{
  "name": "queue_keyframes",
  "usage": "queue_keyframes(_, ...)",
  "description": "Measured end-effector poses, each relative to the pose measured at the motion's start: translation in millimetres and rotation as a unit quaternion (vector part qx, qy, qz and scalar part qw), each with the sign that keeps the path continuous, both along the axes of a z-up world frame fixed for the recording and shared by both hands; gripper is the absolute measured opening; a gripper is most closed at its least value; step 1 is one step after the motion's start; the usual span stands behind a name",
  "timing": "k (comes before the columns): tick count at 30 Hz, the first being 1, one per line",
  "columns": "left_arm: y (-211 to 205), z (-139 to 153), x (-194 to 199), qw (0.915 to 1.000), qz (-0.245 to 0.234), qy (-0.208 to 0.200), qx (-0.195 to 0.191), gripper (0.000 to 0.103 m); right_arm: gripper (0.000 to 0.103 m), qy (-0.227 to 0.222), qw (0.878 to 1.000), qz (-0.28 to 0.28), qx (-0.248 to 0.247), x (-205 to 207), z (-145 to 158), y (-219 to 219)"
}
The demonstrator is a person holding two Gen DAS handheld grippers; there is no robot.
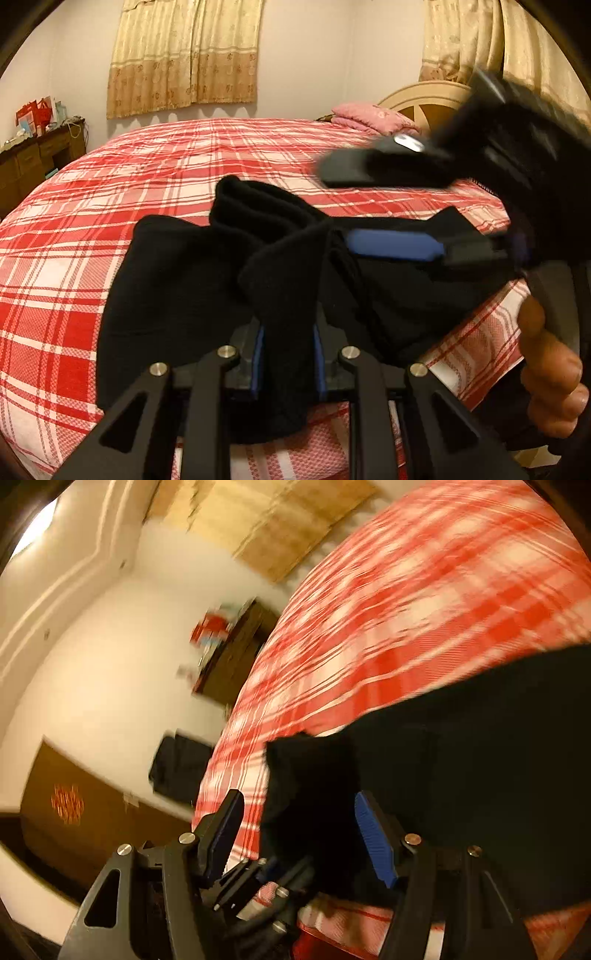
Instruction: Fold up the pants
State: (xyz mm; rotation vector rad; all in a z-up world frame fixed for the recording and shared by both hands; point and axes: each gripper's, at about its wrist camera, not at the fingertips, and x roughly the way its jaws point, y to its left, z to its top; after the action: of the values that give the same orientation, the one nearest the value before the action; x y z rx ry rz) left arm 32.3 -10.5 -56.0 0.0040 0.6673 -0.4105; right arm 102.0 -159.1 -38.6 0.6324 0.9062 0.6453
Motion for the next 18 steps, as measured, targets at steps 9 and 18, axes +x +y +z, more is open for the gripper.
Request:
queue_keyframes(9, 16.9, 5.2, -27.0, 0.9958, -0.052, -0.043, 0.062, 0.059, 0.065, 0.065, 0.997, 0.017, -0.044, 15.3, -39.8, 13.4)
queue_keyframes(18, 104.1, 22.6, -23.1, 0.9983, 0.053, -0.023, -0.003, 0.062, 0.055, 0.062, 0.998, -0.011, -0.031, 9.7, -42.4, -4.1)
